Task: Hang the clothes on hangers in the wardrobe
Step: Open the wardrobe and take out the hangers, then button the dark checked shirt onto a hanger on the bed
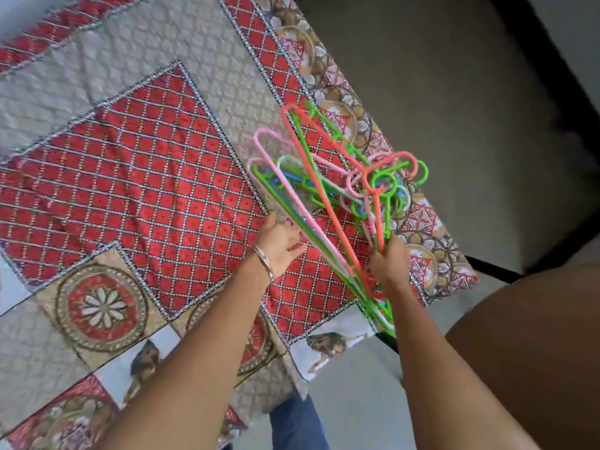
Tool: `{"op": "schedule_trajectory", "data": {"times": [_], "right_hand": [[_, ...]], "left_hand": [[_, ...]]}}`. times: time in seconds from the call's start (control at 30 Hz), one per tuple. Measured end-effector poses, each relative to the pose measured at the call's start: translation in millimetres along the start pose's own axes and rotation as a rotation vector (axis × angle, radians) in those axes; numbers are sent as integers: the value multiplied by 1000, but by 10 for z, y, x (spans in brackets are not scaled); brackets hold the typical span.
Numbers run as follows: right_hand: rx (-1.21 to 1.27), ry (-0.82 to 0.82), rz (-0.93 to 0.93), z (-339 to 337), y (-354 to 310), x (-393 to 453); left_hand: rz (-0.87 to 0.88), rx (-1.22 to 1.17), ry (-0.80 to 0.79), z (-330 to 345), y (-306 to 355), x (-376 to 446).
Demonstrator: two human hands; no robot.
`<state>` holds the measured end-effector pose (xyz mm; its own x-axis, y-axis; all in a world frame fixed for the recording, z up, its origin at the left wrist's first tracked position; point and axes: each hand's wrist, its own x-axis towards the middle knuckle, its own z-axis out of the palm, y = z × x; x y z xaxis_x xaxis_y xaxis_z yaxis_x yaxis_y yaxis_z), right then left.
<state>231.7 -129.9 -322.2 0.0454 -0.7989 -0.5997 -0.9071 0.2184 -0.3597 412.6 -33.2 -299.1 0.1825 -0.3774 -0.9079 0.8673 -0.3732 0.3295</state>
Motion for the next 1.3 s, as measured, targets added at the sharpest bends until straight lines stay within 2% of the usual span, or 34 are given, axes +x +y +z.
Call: {"op": "schedule_trajectory", "data": {"times": [0.2,0.3,0.5,0.67,0.8,0.83,0.9,0.97,1.07,1.13,1.3], "right_hand": [[-72,-12,-32,8,55,305],[-116,8,-91,55,91,273],[-184,-12,-62,85,97,213],[-152,-28,14,-55,-30,192],[-192,123,72,-106,-306,50],[-206,181,47,-126,-407,18],[-231,238,-118,-47,-683,-238],[-199,177,-321,157,-936,-524],[-83,25,-483,560,-1212,-945],[8,-83,-491,805,-1454,-1320],[5,-284,-546,1486,-1730,-2201]], "left_hand": [[-41,-32,-23,69,-47,319],[-54,46,-18,128,-42,349],[-24,332,-45,6,100,191],[-18,368,24,-224,242,30],[27,330,132,-558,334,-226],[32,322,148,-579,345,-230],[51,292,188,-784,351,-394],[75,250,214,-1025,327,-593],[129,199,247,-1347,273,-863],[175,183,275,-1608,249,-1040],[235,147,319,-2527,145,-1453]]}}
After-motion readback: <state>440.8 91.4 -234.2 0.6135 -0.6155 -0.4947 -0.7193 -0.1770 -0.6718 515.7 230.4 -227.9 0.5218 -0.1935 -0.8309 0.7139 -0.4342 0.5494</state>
